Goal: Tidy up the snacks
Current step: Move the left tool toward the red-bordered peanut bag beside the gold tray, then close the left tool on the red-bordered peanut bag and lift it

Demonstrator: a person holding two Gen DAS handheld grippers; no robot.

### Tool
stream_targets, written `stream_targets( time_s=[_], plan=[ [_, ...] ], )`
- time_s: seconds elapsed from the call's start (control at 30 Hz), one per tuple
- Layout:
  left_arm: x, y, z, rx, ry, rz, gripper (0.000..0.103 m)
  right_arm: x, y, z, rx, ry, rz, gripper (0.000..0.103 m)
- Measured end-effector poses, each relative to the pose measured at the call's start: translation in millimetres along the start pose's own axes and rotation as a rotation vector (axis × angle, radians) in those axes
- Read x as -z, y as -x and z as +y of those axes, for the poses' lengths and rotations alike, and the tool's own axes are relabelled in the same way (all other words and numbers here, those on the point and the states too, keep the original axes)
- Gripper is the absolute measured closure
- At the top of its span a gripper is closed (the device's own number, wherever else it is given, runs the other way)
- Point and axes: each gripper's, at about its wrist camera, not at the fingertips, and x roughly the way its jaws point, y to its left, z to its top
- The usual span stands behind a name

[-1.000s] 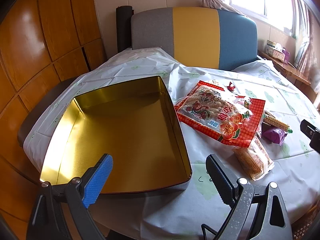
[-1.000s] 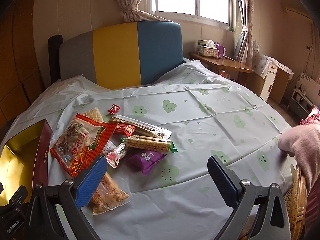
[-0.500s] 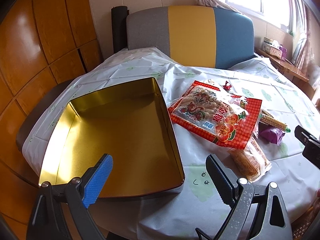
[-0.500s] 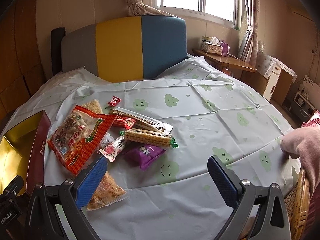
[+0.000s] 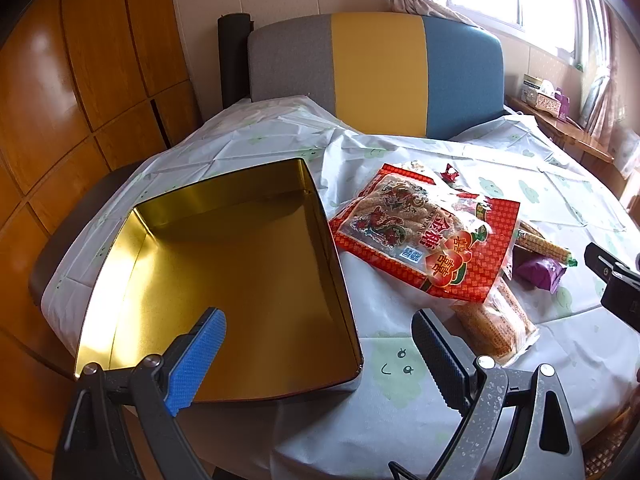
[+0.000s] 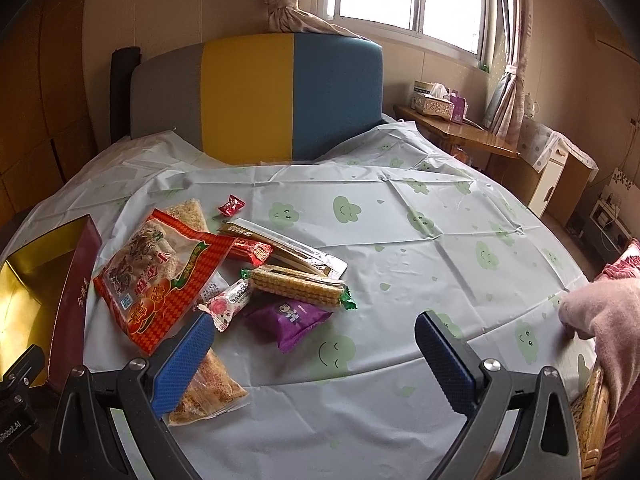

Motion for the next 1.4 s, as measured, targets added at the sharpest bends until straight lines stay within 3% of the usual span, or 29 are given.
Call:
stream_targets(
  time_s=[0.3,0.47,0.63,0.7,0.77,0.93,1.07,1.17,1.23,1.4],
  plan=[
    [-8.6,-3.1,-6.4,0.02,-0.012,0.004,0.008,-20.2,-4.4,-1.1,-0.002,0.088,-0.022,0.001],
    [-18.0,-7.5,-14.2,0.075,-0.02,0.03,0.009,-43.7,-13.7,-14.8,-0.028,0.113,-0.018,0.001],
    [-40.0,-16.0,-22.3,0.218,0.022,0.092,0.023,-70.8,-35.0,-43.3,-0.095,0.111,-0.002,0.001],
    [-51.3,-26.1,-23.4,0.298,0.066,0.148,0.036,-77.0,-45.1,-53.8,-0.089,0.134,-0.008,0.001],
    [-59.9,-36.3,-26.2,0.337,0.095,0.194,0.042,-80.4,-55.0,-64.6,-0.086,0.131,-0.009,0.001],
    [-79.8,-61.5,-34.6,0.401,0.177,0.297,0.046,-82.9,-75.7,-88.9,-0.134,-0.008,0.041,0.001],
    [-88.9,-75.9,-46.6,0.395,0.203,0.347,0.046,-82.5,-77.8,-86.9,-0.165,-0.012,0.052,0.001],
    [-87.6,-85.4,-56.3,0.39,0.188,0.406,0.061,-81.3,-78.8,-82.1,-0.19,0.006,0.068,0.001],
    [-87.6,-88.3,-62.1,0.383,0.169,0.43,0.061,-80.6,-77.9,-78.3,-0.211,0.019,0.068,0.001],
    [-118.2,-90.6,-88.8,0.327,0.011,0.363,0.061,-79.9,-78.8,-74.7,-0.234,0.027,0.081,0.001]
  ],
)
